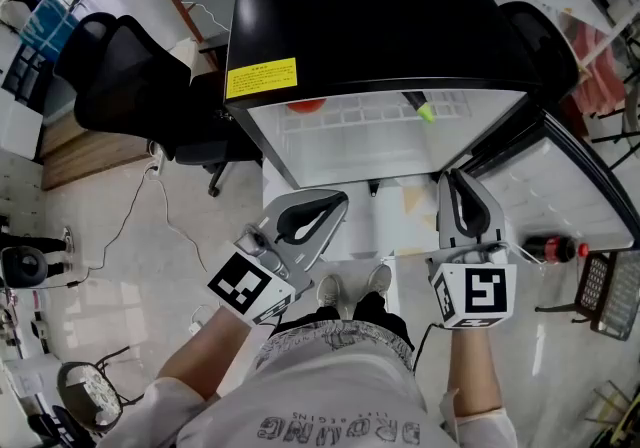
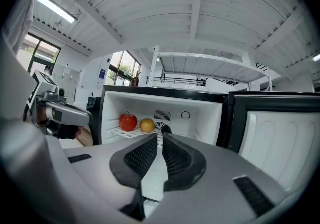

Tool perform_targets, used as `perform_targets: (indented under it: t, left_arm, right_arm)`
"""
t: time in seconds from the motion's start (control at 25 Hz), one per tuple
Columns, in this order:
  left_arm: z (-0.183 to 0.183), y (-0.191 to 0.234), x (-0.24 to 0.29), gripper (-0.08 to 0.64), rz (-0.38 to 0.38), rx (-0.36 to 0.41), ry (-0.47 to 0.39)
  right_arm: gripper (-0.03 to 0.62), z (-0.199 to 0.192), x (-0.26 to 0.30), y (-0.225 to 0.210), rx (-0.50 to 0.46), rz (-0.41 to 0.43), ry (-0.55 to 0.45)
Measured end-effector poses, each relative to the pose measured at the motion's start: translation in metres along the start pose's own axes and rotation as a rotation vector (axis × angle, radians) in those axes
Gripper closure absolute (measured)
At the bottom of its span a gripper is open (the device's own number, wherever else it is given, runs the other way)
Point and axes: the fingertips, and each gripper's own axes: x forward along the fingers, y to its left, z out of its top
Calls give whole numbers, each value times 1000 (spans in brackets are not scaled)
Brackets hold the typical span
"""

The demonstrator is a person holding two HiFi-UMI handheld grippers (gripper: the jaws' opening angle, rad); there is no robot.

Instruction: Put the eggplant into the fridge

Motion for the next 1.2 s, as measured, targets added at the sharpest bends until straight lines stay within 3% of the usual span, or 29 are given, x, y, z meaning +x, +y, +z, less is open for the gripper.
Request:
perform_targets:
  t: [1.2]
  left_arm:
    - [-5, -7, -16, 552, -4, -15, -7]
  right_arm:
    - [588, -15, -24, 39, 30, 91, 40]
